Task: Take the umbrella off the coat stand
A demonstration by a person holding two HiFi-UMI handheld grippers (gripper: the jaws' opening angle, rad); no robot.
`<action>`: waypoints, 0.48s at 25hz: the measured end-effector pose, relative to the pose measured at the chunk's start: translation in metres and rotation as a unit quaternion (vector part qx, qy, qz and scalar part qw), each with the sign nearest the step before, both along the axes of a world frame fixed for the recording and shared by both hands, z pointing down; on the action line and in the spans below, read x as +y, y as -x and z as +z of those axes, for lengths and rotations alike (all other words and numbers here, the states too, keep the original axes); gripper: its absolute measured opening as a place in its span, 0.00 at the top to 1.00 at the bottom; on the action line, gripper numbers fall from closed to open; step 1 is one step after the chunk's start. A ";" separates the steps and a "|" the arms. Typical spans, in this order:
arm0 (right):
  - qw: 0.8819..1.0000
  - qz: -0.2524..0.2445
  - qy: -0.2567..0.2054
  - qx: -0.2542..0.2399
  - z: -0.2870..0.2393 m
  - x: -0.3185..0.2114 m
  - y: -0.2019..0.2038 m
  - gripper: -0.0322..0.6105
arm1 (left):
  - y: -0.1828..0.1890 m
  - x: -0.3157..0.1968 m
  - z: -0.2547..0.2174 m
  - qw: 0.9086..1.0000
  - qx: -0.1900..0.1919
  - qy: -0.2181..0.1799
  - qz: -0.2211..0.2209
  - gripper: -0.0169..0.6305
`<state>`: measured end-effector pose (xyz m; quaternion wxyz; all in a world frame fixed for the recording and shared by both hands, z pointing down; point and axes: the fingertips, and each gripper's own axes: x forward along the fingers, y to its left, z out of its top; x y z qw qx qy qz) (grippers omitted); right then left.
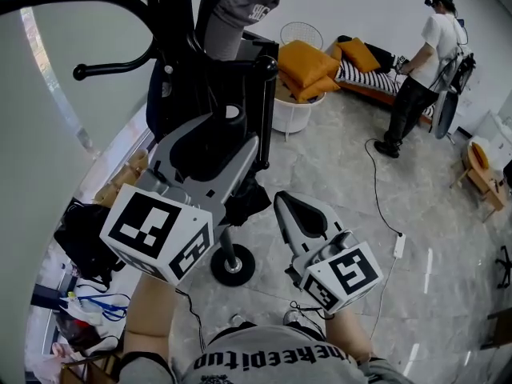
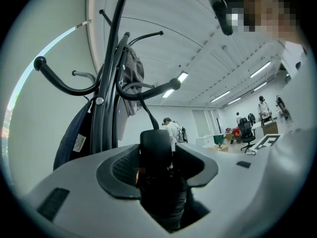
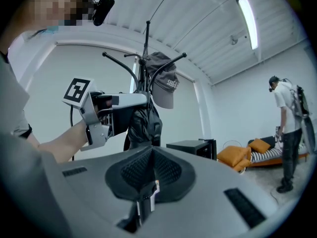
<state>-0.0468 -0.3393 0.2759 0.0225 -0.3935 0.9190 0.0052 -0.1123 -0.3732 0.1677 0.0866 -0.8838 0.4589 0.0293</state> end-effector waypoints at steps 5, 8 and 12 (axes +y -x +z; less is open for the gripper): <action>1.000 -0.010 -0.001 -0.003 -0.002 0.001 -0.010 0.93 | -0.011 0.007 -0.013 1.000 0.004 -0.012 -0.002 0.62; 1.000 -0.017 -0.001 -0.003 -0.004 0.002 -0.011 0.93 | -0.011 0.013 -0.023 1.000 0.005 -0.022 -0.008 0.62; 0.999 -0.034 -0.006 -0.005 -0.008 0.004 -0.017 0.93 | -0.019 0.024 -0.035 0.999 -0.003 -0.040 -0.021 0.62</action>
